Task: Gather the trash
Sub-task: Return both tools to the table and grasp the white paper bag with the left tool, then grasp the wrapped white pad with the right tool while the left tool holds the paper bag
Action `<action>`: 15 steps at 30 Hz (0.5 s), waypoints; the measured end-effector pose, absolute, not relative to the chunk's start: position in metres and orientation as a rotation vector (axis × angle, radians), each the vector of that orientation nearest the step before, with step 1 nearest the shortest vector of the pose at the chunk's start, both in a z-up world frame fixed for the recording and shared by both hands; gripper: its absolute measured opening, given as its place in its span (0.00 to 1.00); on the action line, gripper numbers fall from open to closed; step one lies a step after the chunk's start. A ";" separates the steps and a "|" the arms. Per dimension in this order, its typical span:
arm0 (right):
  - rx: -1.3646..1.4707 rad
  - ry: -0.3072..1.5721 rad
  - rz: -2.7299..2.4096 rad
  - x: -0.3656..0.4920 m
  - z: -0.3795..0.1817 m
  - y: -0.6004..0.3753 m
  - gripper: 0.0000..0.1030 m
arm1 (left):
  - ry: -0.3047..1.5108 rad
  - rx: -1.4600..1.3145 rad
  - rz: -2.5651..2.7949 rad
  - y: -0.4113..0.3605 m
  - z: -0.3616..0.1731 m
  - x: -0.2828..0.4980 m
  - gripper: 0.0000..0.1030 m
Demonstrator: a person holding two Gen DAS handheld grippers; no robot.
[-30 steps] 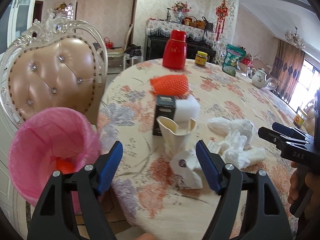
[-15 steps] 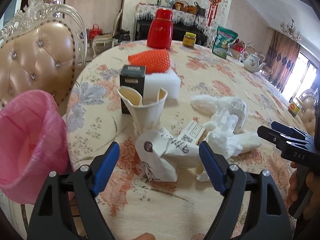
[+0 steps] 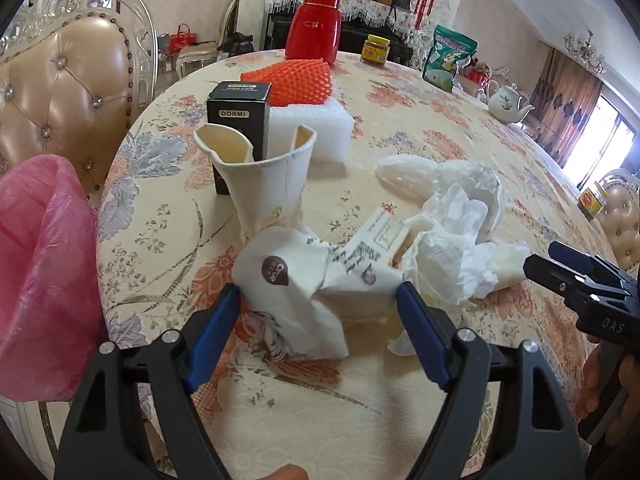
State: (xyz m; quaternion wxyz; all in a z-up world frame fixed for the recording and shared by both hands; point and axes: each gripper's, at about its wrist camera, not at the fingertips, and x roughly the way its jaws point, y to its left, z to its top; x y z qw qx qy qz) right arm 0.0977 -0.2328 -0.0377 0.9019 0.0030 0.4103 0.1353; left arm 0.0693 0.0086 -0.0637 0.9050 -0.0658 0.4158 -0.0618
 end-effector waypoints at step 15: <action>-0.031 0.887 0.307 0.098 -0.047 -0.211 0.82 | 0.863 -0.125 -0.123 0.017 -0.064 0.064 0.39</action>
